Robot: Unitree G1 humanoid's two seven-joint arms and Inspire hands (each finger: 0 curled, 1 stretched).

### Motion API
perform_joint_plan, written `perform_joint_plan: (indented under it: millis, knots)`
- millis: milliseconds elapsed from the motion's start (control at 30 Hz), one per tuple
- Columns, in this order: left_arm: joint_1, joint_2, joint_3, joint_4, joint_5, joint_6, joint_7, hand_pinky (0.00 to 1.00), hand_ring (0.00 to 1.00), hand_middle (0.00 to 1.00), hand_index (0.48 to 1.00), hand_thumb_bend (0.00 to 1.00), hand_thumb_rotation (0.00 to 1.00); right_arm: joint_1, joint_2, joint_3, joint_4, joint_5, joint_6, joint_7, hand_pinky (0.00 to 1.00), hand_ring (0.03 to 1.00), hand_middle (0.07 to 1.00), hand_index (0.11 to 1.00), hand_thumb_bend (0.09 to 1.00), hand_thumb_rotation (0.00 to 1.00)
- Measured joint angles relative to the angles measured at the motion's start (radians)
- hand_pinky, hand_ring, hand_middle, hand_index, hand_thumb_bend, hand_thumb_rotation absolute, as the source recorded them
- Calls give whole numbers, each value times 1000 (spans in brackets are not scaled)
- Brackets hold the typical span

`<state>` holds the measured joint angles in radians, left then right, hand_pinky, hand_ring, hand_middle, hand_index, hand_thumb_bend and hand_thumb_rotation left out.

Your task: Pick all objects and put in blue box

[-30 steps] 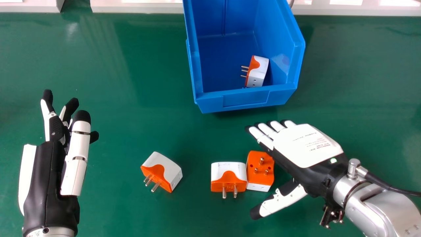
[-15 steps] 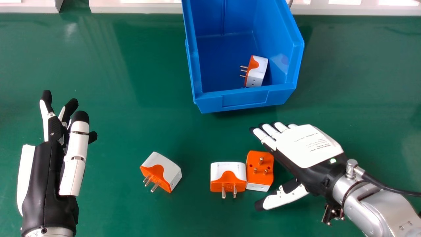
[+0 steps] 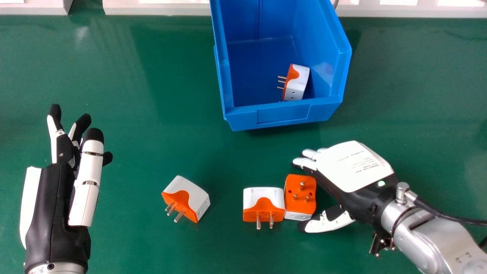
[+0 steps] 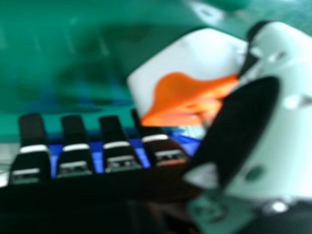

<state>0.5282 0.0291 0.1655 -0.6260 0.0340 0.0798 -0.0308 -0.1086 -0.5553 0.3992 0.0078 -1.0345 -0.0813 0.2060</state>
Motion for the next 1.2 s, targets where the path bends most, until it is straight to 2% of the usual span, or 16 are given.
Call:
perform_joint_plan:
  millis: [267, 300, 333, 367, 400, 467, 567, 667, 700, 733, 867, 1100, 1200]
  knots:
    - [1, -1, -4, -19, 4, 13, 2, 825, 936, 966, 981, 271, 902, -45, 2, 35, 24, -32, 3, 4, 674, 758, 789, 759, 467, 587]
    - [2, -1, -4, -19, 4, 15, 2, 825, 936, 966, 981, 270, 903, -51, 2, 37, 28, -32, 2, 3, 656, 724, 746, 713, 458, 586]
    - [1, -1, -4, -19, 4, 17, 2, 825, 936, 966, 981, 269, 903, -59, 3, 40, 35, -32, 1, -5, 614, 656, 679, 656, 446, 582]
    - [1, -1, -4, -19, 4, 18, 2, 824, 936, 966, 981, 268, 904, -66, 6, 43, 42, -32, 1, -15, 465, 490, 532, 552, 417, 562]
    - [1, -2, -4, -20, 4, 18, 2, 824, 936, 966, 981, 268, 905, -73, 9, 45, 51, -31, 1, -26, 405, 426, 477, 514, 406, 553]
    - [2, -2, -4, -22, 5, 19, 3, 824, 936, 966, 981, 268, 905, -76, 10, 45, 58, -31, 1, -34, 405, 426, 477, 514, 406, 553]
    - [6, -2, -4, -25, 5, 24, 8, 824, 936, 966, 981, 265, 908, -77, 16, 44, 71, -8, 2, -47, 185, 219, 292, 440, 344, 488]
    - [5, -2, -5, -25, 4, 25, 9, 826, 937, 966, 982, 256, 907, -75, 39, 22, 71, 52, 21, -44, 45, 100, 178, 357, 356, 318]
    - [4, -2, -5, -25, 3, 25, 9, 826, 937, 966, 982, 254, 905, -73, 46, 17, 69, 62, 33, -41, 33, 90, 166, 349, 381, 246]
    - [4, -2, -5, -25, 3, 25, 9, 826, 937, 966, 982, 254, 905, -73, 49, 14, 67, 70, 42, -36, 33, 90, 166, 349, 381, 246]
    - [6, -2, -3, -25, 3, 25, 8, 825, 936, 966, 981, 251, 900, -60, 53, 13, 33, 89, 93, 14, 35, 91, 164, 455, 479, 138]
    - [6, -1, -3, -26, 2, 25, 7, 825, 936, 966, 981, 268, 912, -32, 36, 6, -34, 91, 125, 74, 45, 104, 186, 481, 500, 114]
    - [6, 0, -1, -27, 1, 25, 6, 825, 936, 966, 981, 269, 915, -1, -2, -13, -94, 93, 117, 98, 39, 102, 178, 478, 502, 112]
